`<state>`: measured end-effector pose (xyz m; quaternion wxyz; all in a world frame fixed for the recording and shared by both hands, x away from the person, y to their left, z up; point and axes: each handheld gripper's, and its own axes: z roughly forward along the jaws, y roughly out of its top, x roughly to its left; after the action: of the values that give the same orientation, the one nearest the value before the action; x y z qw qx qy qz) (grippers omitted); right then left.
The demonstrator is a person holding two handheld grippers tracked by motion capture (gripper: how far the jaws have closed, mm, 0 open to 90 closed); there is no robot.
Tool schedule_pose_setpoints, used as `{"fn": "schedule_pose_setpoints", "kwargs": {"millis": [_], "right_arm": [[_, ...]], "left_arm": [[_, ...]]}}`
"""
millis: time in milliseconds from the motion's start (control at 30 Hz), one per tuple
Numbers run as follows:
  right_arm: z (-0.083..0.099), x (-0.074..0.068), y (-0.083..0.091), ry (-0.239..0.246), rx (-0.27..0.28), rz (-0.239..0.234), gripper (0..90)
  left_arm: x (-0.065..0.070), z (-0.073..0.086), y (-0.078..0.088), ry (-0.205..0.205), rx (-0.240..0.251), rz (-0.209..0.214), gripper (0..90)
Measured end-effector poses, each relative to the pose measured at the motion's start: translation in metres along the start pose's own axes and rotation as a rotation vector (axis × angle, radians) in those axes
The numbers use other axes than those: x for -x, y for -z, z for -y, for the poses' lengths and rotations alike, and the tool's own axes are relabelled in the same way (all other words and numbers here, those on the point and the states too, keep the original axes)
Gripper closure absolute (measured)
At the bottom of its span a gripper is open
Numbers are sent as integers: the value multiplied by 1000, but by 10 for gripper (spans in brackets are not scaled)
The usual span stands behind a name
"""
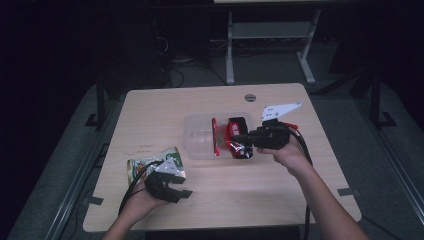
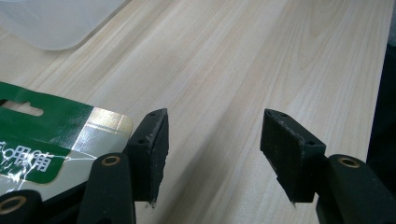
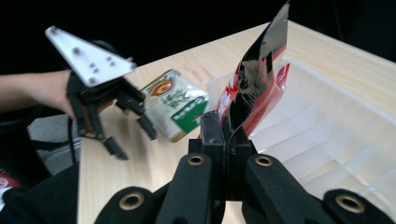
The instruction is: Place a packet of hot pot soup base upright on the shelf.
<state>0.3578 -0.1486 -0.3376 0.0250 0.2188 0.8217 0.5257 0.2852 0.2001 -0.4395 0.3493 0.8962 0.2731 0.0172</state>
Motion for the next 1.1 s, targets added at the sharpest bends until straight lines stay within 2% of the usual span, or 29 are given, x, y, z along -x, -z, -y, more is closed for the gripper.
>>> {"fn": "schedule_pose_setpoints", "kwargs": {"millis": [167,233,433,467,633,733,800,867,1100], "right_arm": [[-5,12,4,-10,11,32,900],[-7,22,8,-23,26,51,900],[-3,34,18,-46,43,95,900],[-2,35,20,-48,43,99,900],[4,38,25,-60,40,105,900],[8,40,24,-64,18,118,900],[8,39,25,-63,20,119,899],[8,40,27,-63,23,118,900],[10,42,32,-67,24,139,899]], "left_arm": [[0,0,0,-11,-2,2,362],[1,0,0,-9,3,5,355],[1,-1,0,-26,-6,-4,349],[1,-1,0,-26,11,-13,349],[1,-1,1,-30,11,-19,349],[1,-1,0,-30,11,-21,341],[1,-1,0,-41,3,-22,334],[2,-1,-1,-33,12,-23,331],[1,-1,-2,-44,8,-21,327]]}}
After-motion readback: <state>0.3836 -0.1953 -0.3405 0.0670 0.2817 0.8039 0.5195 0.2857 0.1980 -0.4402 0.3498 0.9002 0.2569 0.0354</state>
